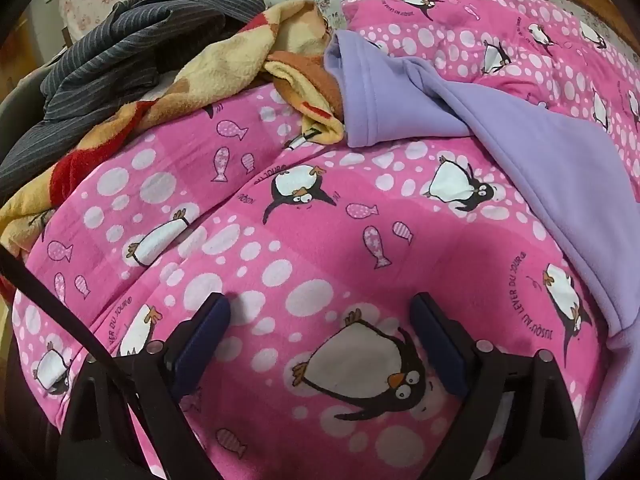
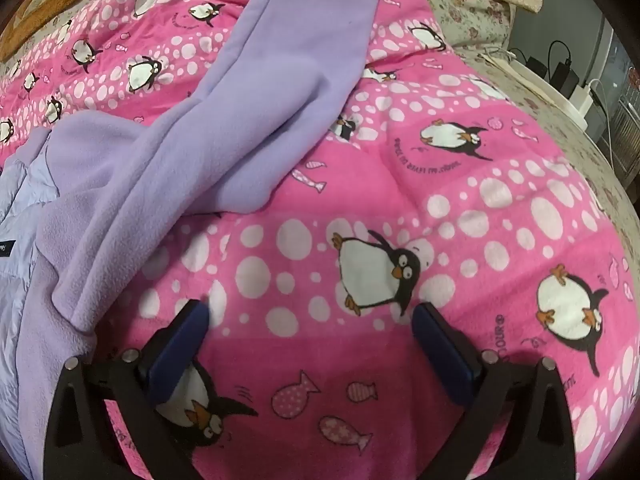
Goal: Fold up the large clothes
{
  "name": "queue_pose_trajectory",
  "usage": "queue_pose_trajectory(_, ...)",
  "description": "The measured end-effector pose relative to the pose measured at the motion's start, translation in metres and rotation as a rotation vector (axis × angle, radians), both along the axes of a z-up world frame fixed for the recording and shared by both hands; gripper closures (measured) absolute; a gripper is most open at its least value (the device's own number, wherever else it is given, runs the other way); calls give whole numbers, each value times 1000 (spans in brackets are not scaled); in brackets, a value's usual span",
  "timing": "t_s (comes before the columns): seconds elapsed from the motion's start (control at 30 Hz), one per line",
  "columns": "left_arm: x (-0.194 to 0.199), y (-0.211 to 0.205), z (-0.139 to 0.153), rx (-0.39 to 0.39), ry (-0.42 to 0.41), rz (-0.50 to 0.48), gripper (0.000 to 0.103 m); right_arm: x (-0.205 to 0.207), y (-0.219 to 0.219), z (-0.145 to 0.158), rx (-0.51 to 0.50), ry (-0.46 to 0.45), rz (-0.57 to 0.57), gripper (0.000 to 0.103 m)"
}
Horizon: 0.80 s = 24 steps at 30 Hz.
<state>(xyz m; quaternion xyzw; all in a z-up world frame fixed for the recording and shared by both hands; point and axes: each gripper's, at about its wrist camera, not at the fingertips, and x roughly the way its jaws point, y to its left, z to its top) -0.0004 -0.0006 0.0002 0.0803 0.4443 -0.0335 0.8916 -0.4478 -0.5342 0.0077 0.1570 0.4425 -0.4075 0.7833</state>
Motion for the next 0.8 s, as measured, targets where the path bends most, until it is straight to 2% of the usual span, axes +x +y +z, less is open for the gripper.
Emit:
queue_pose_trajectory(0.17, -9, -2, 3, 10, 2, -5, 37, 0, -1, 0, 3, -1, 2, 0)
queue_pose_trajectory(0.27, -23, -1, 12, -5, 26, -50, 43, 3, 0, 2, 9, 18, -13, 0)
queue_pose_trajectory(0.33, -27, -3, 22, -16, 76, -102, 49, 6, 3, 5, 40, 43, -50, 2)
queue_pose_trajectory(0.4, -43, -2, 38, -43, 54, -101, 53, 2, 17, 16, 51, 25, -49, 5)
queue_pose_trajectory(0.47, -62, 2, 54, -87, 7, -88, 53, 0, 40, 31, 17, -2, -11, 5)
queue_pose_trajectory(0.53, -82, -5, 74, -123, -39, -118, 53, -1, 71, 50, 10, 1, 46, 5)
queue_pose_trajectory(0.67, -99, -35, 99, -110, -60, -199, 53, 3, 121, 86, 49, -85, 171, 5)
queue_pose_trajectory(0.8, -120, -61, 114, -133, -62, -272, 53, 25, 169, 113, 69, -143, 285, 5)
